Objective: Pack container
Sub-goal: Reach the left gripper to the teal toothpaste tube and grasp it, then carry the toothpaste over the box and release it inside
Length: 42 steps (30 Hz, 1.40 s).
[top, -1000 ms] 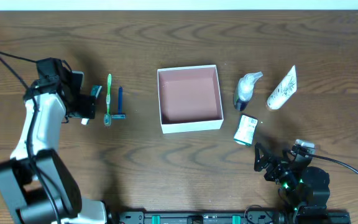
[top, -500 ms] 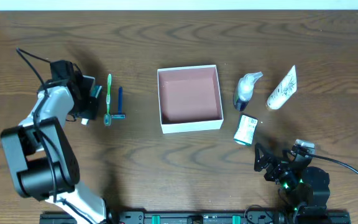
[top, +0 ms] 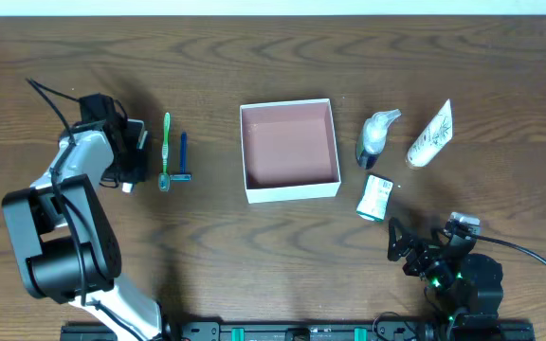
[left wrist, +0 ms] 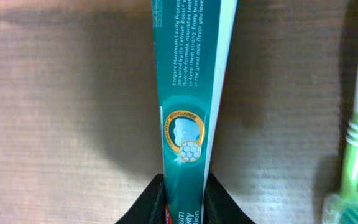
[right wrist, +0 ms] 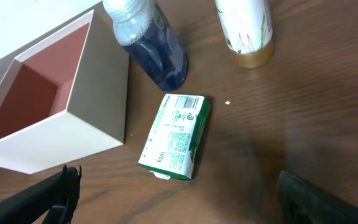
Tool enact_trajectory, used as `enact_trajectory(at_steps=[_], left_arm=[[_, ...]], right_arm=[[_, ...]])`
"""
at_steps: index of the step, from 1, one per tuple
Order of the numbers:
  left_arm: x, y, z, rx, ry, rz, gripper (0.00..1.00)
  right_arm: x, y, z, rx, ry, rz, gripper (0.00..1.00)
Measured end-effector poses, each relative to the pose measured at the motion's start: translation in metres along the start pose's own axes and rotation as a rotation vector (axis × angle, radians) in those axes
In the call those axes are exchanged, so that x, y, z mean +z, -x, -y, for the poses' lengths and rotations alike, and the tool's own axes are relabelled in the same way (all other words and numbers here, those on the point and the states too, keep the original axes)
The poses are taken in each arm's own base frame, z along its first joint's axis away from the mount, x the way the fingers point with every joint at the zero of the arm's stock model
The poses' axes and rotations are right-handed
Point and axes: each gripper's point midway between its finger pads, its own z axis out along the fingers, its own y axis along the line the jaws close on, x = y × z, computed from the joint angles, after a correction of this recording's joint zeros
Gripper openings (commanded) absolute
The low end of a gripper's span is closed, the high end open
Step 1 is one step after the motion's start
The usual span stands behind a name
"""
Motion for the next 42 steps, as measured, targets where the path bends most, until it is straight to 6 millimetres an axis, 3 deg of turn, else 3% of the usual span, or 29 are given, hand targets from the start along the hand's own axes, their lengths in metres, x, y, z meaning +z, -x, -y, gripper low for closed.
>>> enact_trajectory(at_steps=[4, 9, 11, 14, 19, 22, 25, 32, 37, 42], left_arm=[[-0.026, 0.005, -0.002, -0.056, 0.014, 0.048, 0.19], [-0.109, 0.022, 0.009, -0.101, 0.043, 0.249, 0.12], [-0.143, 0.023, 0.028, -0.090, 0.016, 0.330, 0.12], [-0.189, 0.022, 0.073, -0.064, -0.079, 0.442, 0.12], [-0.228, 0.025, 0.145, -0.053, -0.250, 0.547, 0.12], [-0.231, 0.033, 0.179, -0.054, -0.330, 0.559, 0.12], [-0.218, 0.039, 0.211, -0.056, -0.382, 0.524, 0.12], [-0.150, 0.039, 0.267, -0.080, -0.402, 0.340, 0.12], [-0.121, 0.037, 0.284, -0.115, -0.401, 0.270, 0.12], [-0.095, 0.031, 0.286, -0.195, -0.377, 0.196, 0.13]], right_arm=[[0.000, 0.000, 0.000, 0.000, 0.000, 0.000, 0.99], [0.000, 0.000, 0.000, 0.000, 0.000, 0.000, 0.99], [0.000, 0.000, 0.000, 0.000, 0.000, 0.000, 0.99], [0.000, 0.000, 0.000, 0.000, 0.000, 0.000, 0.99], [0.000, 0.000, 0.000, 0.000, 0.000, 0.000, 0.99], [0.000, 0.000, 0.000, 0.000, 0.000, 0.000, 0.99], [0.000, 0.000, 0.000, 0.000, 0.000, 0.000, 0.99], [0.000, 0.000, 0.000, 0.000, 0.000, 0.000, 0.99], [0.000, 0.000, 0.000, 0.000, 0.000, 0.000, 0.99], [0.000, 0.000, 0.000, 0.000, 0.000, 0.000, 0.99]])
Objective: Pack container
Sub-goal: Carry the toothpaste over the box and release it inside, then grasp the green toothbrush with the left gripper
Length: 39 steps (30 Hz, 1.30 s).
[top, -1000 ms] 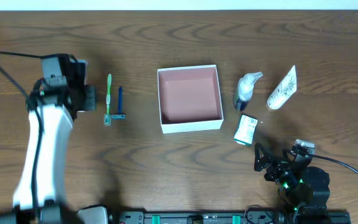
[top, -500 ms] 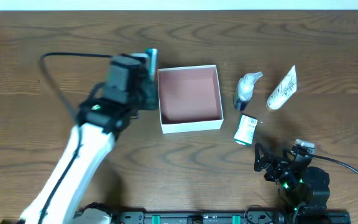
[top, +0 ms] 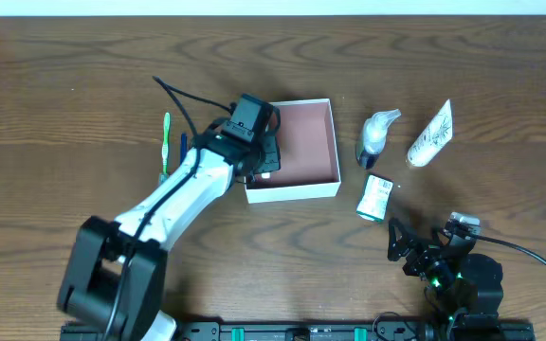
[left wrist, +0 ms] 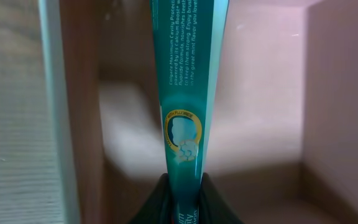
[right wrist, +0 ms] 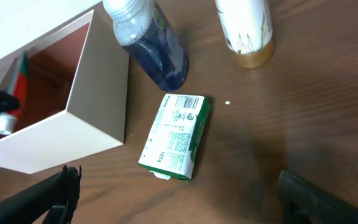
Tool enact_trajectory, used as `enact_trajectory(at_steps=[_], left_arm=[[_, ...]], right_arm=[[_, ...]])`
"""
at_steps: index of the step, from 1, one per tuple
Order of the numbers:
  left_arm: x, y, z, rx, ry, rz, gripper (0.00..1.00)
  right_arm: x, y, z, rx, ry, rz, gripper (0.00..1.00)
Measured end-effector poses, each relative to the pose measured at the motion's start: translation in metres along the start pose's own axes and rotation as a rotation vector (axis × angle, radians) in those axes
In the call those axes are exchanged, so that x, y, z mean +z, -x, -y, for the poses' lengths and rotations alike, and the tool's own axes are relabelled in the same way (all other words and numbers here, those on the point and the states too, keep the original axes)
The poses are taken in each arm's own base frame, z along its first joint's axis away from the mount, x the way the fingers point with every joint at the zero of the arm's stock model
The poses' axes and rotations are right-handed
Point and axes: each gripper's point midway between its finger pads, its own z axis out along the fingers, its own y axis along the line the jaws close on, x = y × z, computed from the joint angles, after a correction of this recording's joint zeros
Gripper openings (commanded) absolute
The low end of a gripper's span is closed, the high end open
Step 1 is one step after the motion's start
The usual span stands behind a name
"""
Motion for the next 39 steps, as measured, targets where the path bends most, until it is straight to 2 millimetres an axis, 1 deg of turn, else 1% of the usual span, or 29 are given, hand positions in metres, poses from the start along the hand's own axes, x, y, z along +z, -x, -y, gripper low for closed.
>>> enact_trajectory(at_steps=[4, 5, 7, 8, 10, 11, 14, 16, 19, 22, 23, 25, 26, 27, 29, 30, 32, 34, 35, 36, 38, 39], left_arm=[[0.015, -0.006, -0.006, -0.048, 0.023, -0.031, 0.13], [0.017, -0.006, -0.006, -0.054, 0.027, -0.034, 0.17], [0.018, -0.007, -0.007, -0.061, 0.030, -0.034, 0.27], [0.017, -0.006, -0.007, -0.066, 0.031, -0.031, 0.29], [0.017, -0.006, -0.006, -0.074, 0.027, -0.032, 0.40], [0.017, -0.007, -0.006, -0.077, 0.023, -0.034, 0.43], [0.011, -0.005, -0.001, -0.083, 0.000, -0.031, 0.44], [0.001, -0.004, 0.003, -0.082, -0.018, -0.021, 0.45], [-0.027, 0.001, 0.010, -0.070, -0.054, 0.015, 0.47], [-0.063, 0.005, 0.018, -0.035, -0.099, 0.068, 0.49], [-0.078, 0.004, 0.018, -0.014, -0.107, 0.088, 0.50], [-0.101, 0.002, 0.012, 0.017, -0.091, 0.119, 0.53], [-0.112, 0.000, 0.003, 0.035, -0.061, 0.134, 0.54], [-0.119, -0.002, -0.007, 0.045, -0.022, 0.141, 0.57], [-0.131, -0.001, -0.041, 0.055, 0.103, 0.160, 0.62], [-0.135, 0.003, -0.060, 0.047, 0.170, 0.170, 0.63], [-0.137, 0.013, -0.090, 0.017, 0.259, 0.183, 0.63], [-0.131, 0.023, -0.127, -0.033, 0.350, 0.167, 0.63], [-0.125, 0.027, -0.144, -0.053, 0.380, 0.150, 0.63], [-0.118, 0.031, -0.153, -0.056, 0.394, 0.136, 0.63], [-0.099, 0.038, -0.180, -0.079, 0.416, 0.095, 0.63], [-0.090, 0.040, -0.189, -0.080, 0.418, 0.076, 0.63]], right_arm=[[0.000, 0.000, 0.000, 0.000, 0.000, 0.000, 0.99], [0.000, 0.000, 0.000, 0.000, 0.000, 0.000, 0.99], [0.000, 0.000, 0.000, 0.000, 0.000, 0.000, 0.99], [0.000, 0.000, 0.000, 0.000, 0.000, 0.000, 0.99], [0.000, 0.000, 0.000, 0.000, 0.000, 0.000, 0.99], [0.000, 0.000, 0.000, 0.000, 0.000, 0.000, 0.99], [0.000, 0.000, 0.000, 0.000, 0.000, 0.000, 0.99], [0.000, 0.000, 0.000, 0.000, 0.000, 0.000, 0.99], [0.000, 0.000, 0.000, 0.000, 0.000, 0.000, 0.99], [0.000, 0.000, 0.000, 0.000, 0.000, 0.000, 0.99], [0.000, 0.000, 0.000, 0.000, 0.000, 0.000, 0.99], [0.000, 0.000, 0.000, 0.000, 0.000, 0.000, 0.99], [0.000, 0.000, 0.000, 0.000, 0.000, 0.000, 0.99], [0.000, 0.000, 0.000, 0.000, -0.001, 0.000, 0.99], [0.000, 0.000, 0.000, 0.000, 0.000, 0.000, 0.99], [0.000, 0.000, 0.000, 0.000, 0.000, 0.000, 0.99], [0.000, 0.000, 0.000, 0.000, 0.000, 0.000, 0.99], [0.000, 0.000, 0.000, 0.000, 0.000, 0.000, 0.99], [0.000, 0.000, 0.000, 0.000, 0.000, 0.000, 0.99], [0.000, 0.000, 0.000, 0.000, 0.000, 0.000, 0.99], [0.000, 0.000, 0.000, 0.000, 0.000, 0.000, 0.99], [0.000, 0.000, 0.000, 0.000, 0.000, 0.000, 0.99]])
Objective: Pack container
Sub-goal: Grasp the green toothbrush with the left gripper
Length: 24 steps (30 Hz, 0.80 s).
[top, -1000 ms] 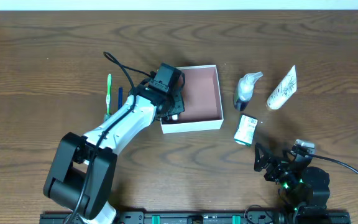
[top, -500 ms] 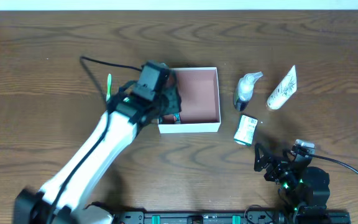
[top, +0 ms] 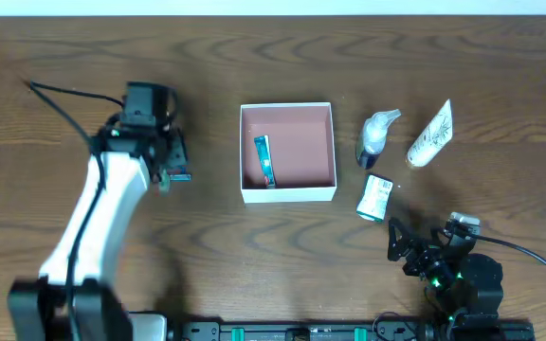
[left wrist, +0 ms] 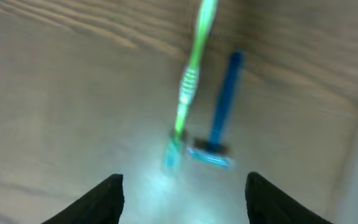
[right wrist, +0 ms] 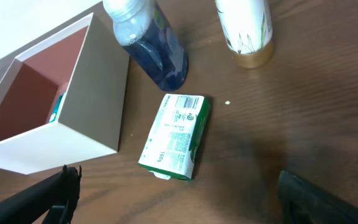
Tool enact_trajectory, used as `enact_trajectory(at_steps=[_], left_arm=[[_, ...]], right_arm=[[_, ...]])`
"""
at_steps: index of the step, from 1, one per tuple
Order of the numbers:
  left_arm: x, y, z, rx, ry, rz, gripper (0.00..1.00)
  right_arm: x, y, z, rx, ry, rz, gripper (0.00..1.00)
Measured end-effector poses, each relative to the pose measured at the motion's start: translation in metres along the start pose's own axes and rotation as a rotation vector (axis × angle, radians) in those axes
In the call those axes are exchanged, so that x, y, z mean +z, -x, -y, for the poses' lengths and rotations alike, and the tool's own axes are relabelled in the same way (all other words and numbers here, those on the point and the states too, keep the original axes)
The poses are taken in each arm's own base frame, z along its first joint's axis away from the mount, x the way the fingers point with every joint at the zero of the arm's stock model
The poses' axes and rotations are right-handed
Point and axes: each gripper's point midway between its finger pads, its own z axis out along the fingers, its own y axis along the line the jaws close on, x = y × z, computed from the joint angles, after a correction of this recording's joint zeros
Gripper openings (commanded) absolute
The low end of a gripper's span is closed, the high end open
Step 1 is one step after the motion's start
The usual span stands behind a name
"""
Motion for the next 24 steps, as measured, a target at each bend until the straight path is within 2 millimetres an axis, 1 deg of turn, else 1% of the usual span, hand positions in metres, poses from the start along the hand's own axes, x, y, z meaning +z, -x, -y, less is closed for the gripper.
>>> enact_trajectory(at_steps=[3, 6, 9, 17, 19, 20, 23, 24], left_arm=[[0.037, 0.000, -0.011, 0.010, 0.009, -0.060, 0.63], [0.062, 0.004, -0.015, 0.028, 0.000, -0.073, 0.62], [0.079, 0.005, -0.015, 0.070, -0.019, -0.082, 0.63], [0.110, 0.008, -0.005, 0.142, -0.049, -0.075, 0.62], [0.118, 0.005, -0.004, 0.148, -0.052, -0.085, 0.53], [0.119, 0.007, -0.003, 0.150, -0.058, -0.078, 0.49], [0.120, 0.009, -0.001, 0.162, -0.067, -0.071, 0.25], [0.120, 0.009, -0.001, 0.162, -0.066, -0.071, 0.21]], right_arm=[[0.000, 0.000, 0.000, 0.000, 0.000, 0.000, 0.99], [0.000, 0.000, 0.000, 0.000, 0.000, 0.000, 0.99], [0.000, 0.000, 0.000, 0.000, 0.000, 0.000, 0.99], [0.000, 0.000, 0.000, 0.000, 0.000, 0.000, 0.99], [0.000, 0.000, 0.000, 0.000, 0.000, 0.000, 0.99], [0.000, 0.000, 0.000, 0.000, 0.000, 0.000, 0.99], [0.000, 0.000, 0.000, 0.000, 0.000, 0.000, 0.99], [0.000, 0.000, 0.000, 0.000, 0.000, 0.000, 0.99]])
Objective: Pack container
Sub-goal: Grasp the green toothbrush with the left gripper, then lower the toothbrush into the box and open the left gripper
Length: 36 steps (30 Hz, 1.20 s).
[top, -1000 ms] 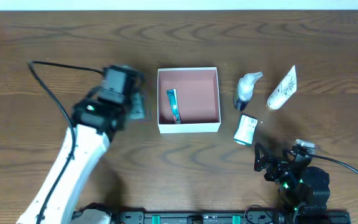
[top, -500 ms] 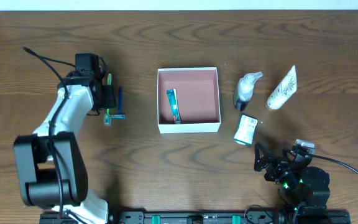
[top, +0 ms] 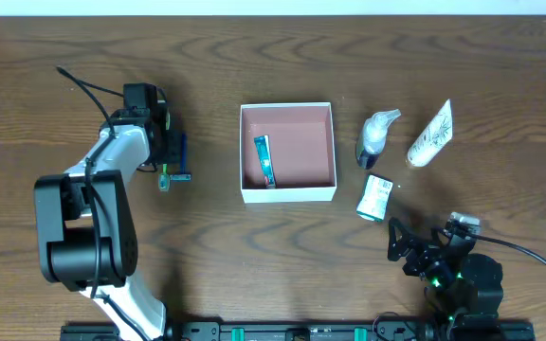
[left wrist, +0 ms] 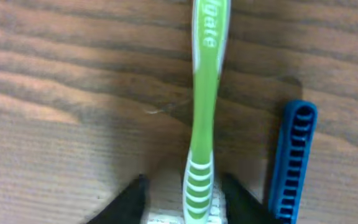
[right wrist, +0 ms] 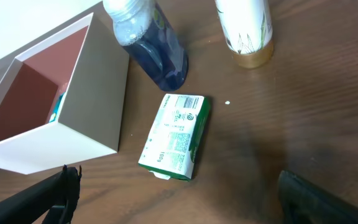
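The white box (top: 288, 193) with a pink inside holds a teal toothpaste tube (top: 265, 159). On the table left of it, a green toothbrush (left wrist: 205, 93) lies beside a blue razor (left wrist: 294, 162). My left gripper (left wrist: 188, 200) is open and low over the toothbrush, one finger on each side of its handle. In the overhead view the left gripper (top: 163, 142) covers most of the toothbrush (top: 164, 178). My right gripper (right wrist: 185, 199) stands open near the front edge, short of a green-white soap box (right wrist: 176, 137).
Right of the box are a clear bottle with blue liquid (top: 375, 137), lying on the table, and a white printed tube (top: 431, 134), also lying down. The soap box (top: 375, 197) sits in front of them. The right arm's base (top: 453, 275) is at the front right.
My left gripper was open some way above the toothbrush and razor. Now it is down at the table with its fingers either side of the toothbrush handle. The right arm has not moved.
My left gripper was shut on the toothpaste tube at the far left of the table. Then it held the tube inside the box. Then the tube lay in the box and the gripper was open above the toothbrush, which it now straddles.
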Tool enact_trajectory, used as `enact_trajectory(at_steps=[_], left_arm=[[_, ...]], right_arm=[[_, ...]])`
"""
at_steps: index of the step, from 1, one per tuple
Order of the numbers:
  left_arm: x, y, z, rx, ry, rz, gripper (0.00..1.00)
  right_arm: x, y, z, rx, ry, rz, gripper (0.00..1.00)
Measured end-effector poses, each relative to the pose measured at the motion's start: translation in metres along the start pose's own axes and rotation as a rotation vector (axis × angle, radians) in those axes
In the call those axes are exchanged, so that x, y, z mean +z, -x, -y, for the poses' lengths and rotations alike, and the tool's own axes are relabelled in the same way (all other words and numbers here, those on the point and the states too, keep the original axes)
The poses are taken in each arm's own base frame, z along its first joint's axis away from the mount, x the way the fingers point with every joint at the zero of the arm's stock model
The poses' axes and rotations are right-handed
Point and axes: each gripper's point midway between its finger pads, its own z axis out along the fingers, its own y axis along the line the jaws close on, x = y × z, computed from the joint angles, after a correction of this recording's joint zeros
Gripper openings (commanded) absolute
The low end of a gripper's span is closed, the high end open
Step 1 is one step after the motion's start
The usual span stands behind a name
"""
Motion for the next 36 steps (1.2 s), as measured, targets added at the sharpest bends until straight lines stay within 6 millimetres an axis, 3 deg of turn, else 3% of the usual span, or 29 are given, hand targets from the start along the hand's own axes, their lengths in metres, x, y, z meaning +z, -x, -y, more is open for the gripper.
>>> enact_trajectory(at_steps=[2, 7, 11, 13, 16, 20, 24, 28, 34, 36], left_arm=[[0.000, -0.001, 0.000, -0.002, -0.002, -0.003, 0.10], [-0.004, -0.011, 0.000, 0.012, 0.001, -0.044, 0.06], [-0.026, -0.025, -0.002, 0.006, 0.001, -0.091, 0.06], [-0.052, -0.024, -0.001, -0.003, -0.007, -0.069, 0.06], [-0.108, -0.018, 0.011, -0.013, -0.059, 0.028, 0.06], [-0.179, -0.011, 0.056, 0.022, -0.185, 0.194, 0.06], [-0.213, -0.016, 0.113, 0.083, -0.313, 0.264, 0.06], [-0.215, -0.020, 0.165, 0.106, -0.396, 0.270, 0.06], [-0.181, -0.023, 0.218, 0.115, -0.408, 0.245, 0.06], [-0.167, -0.024, 0.225, 0.112, -0.391, 0.232, 0.06]], right_arm=[[0.000, 0.000, 0.000, 0.000, 0.000, 0.000, 0.99], [0.000, 0.000, 0.000, 0.000, 0.000, 0.000, 0.99], [0.000, 0.000, 0.000, 0.000, 0.000, 0.000, 0.99], [0.000, 0.000, 0.000, 0.000, 0.000, 0.000, 0.99], [0.000, 0.000, 0.000, 0.000, 0.000, 0.000, 0.99], [0.000, 0.000, 0.000, 0.000, 0.000, 0.000, 0.99], [0.000, 0.000, 0.000, 0.000, 0.000, 0.000, 0.99], [0.000, 0.000, 0.000, 0.000, 0.000, 0.000, 0.99], [0.000, 0.000, 0.000, 0.000, 0.000, 0.000, 0.99], [0.000, 0.000, 0.000, 0.000, 0.000, 0.000, 0.99]])
